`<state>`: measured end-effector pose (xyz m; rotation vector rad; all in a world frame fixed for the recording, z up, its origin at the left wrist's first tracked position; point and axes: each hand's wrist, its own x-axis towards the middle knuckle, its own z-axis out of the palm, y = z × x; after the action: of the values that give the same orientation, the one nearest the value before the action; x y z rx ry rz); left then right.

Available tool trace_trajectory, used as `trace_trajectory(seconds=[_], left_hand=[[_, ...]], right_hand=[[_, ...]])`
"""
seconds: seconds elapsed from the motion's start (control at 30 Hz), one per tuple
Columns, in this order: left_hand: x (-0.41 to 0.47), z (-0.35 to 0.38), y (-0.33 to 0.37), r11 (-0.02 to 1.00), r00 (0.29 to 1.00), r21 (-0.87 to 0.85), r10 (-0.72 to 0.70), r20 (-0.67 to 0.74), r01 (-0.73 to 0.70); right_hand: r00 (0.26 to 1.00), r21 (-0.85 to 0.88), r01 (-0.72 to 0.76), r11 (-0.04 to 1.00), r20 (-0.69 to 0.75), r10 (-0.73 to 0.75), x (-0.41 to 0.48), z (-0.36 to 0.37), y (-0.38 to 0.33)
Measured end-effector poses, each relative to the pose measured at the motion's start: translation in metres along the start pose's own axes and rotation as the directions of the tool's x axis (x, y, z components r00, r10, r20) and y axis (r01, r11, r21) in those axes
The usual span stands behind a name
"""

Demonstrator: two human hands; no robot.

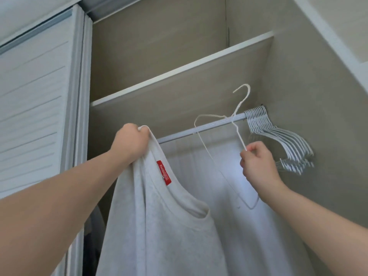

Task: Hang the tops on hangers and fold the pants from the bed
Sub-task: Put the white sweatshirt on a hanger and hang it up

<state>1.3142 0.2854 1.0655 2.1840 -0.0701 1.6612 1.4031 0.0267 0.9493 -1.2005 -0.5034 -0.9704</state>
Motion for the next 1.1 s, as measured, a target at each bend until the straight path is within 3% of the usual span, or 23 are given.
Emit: trace_trajectory(seconds=[0.17, 0.3, 0.43, 0.67, 0.87, 1.1], left_hand=[[-0.011, -0.049, 0.005, 0.999, 0.991, 0.006, -0.043, -0.127, 0.044], [-0.013, -0.110, 0.026, 0.993, 0.974, -0.018, -0.119, -0.193, 0.117], [-0.024, -0.176, 0.054, 0.986, 0.948, 0.016, -0.157, -0.278, 0.168], [-0.068, -0.294, 0.108, 0.964, 0.888, 0.060, -0.214, -0.407, 0.260], [-0.122, -0.396, 0.145, 0.912, 0.852, 0.195, -0.239, -0.465, 0.362], [-0.174, -0.528, 0.193, 0.785, 0.809, 0.366, -0.271, -0.521, 0.499]], right_hand=[[0.988, 0.073, 0.155, 0.985, 0.010, -0.156, -0.017, -0.013, -0.039], [0.994, 0.178, 0.052, 0.983, 0.090, -0.069, -0.008, -0.014, -0.082], [0.984, 0.152, 0.099, 0.983, 0.135, -0.120, -0.011, -0.010, -0.122], [0.936, 0.385, 0.016, 0.923, 0.319, -0.149, -0.077, -0.006, -0.197], [0.859, 0.594, -0.114, 0.797, 0.462, -0.221, -0.167, -0.011, -0.271], [0.737, 0.763, -0.375, 0.526, 0.590, -0.330, -0.244, -0.019, -0.386]])
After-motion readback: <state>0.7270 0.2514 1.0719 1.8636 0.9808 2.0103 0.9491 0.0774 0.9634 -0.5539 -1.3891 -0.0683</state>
